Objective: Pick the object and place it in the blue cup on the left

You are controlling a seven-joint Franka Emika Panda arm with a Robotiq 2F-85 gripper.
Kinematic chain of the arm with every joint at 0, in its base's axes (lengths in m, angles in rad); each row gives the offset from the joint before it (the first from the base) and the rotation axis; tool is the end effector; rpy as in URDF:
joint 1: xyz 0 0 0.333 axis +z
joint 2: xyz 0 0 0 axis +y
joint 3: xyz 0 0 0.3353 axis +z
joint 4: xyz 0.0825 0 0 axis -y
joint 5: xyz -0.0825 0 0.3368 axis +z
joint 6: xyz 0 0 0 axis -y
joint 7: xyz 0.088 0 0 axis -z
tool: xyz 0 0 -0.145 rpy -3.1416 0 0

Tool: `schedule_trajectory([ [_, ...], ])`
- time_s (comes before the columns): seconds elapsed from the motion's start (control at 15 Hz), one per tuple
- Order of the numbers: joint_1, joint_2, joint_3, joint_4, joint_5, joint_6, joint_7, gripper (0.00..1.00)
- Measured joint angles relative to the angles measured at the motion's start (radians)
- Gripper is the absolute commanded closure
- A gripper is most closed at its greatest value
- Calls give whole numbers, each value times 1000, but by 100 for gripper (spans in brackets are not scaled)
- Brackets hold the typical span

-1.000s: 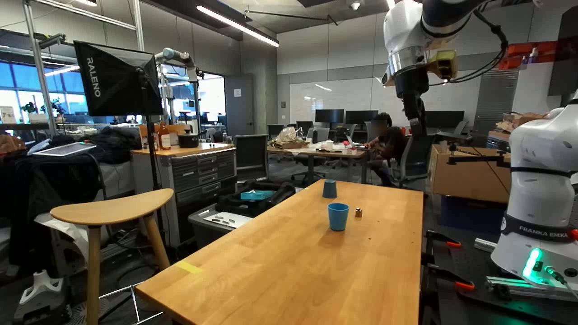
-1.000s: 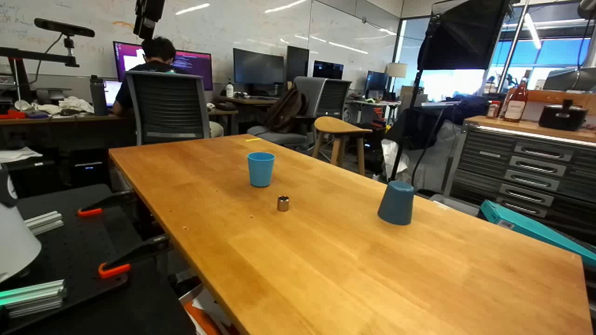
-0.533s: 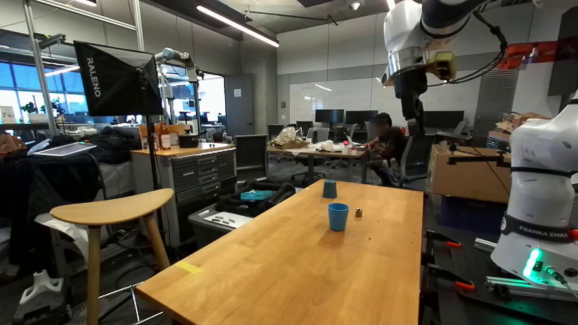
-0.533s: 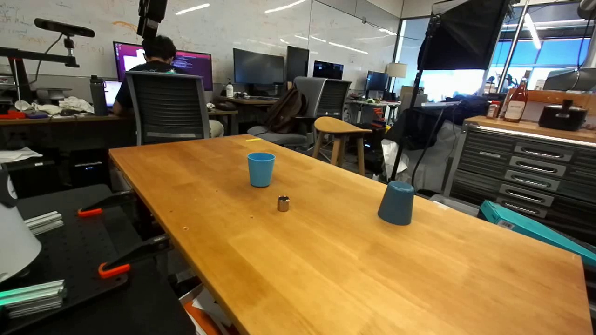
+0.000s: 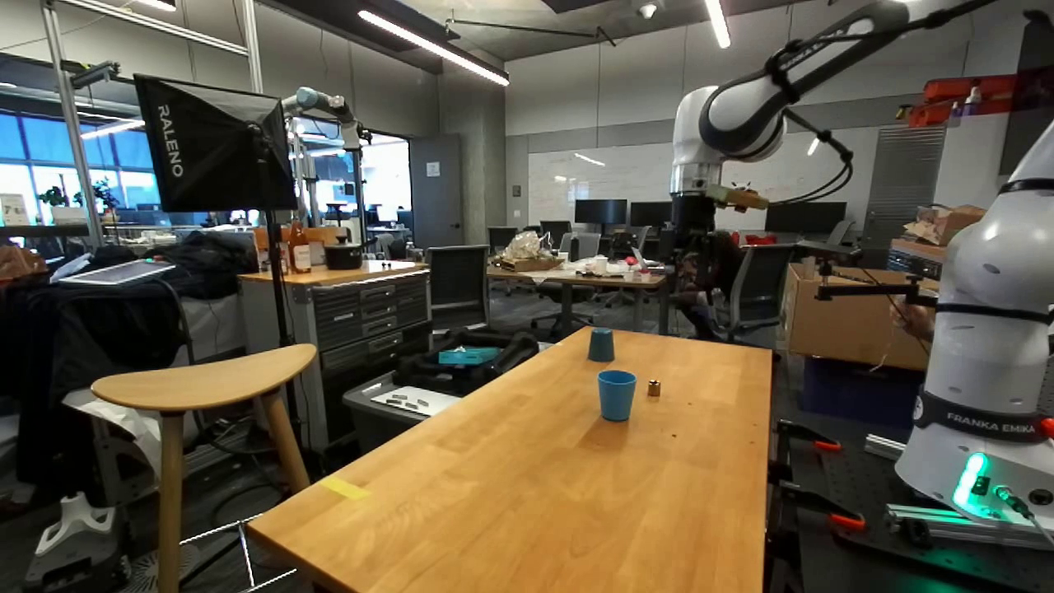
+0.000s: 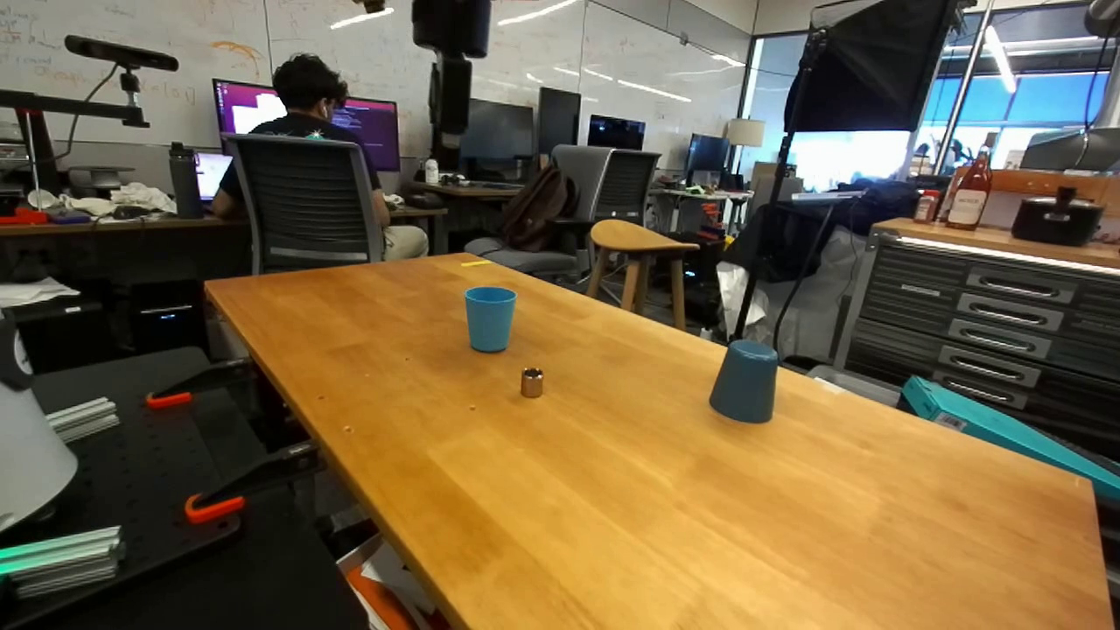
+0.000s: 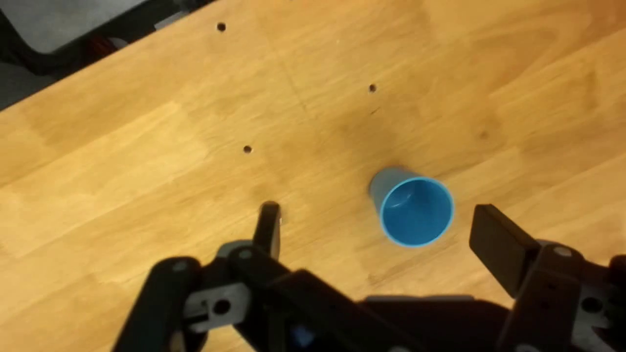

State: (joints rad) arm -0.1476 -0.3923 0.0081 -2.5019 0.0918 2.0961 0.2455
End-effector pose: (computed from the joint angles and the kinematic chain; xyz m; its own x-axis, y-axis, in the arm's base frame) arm 0.3632 -0.0434 0.4265 0.9080 -0.4176 -0.0331 -0.4189 -0.9053 -0.0696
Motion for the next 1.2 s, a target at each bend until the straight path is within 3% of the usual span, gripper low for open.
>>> schedule_trajectory([
  [0.33, -53, 311, -35, 14, -103, 388, 75, 0],
  [0.53, -50, 475, -55, 44, -155, 528, 135, 0],
  [0.8, -13, 628, -92, 101, -166, 580, 167, 0],
  [1.13, 20, 715, -105, 133, -134, 580, 170, 0],
  [1.2, 22, 726, -106, 134, -123, 580, 170, 25],
])
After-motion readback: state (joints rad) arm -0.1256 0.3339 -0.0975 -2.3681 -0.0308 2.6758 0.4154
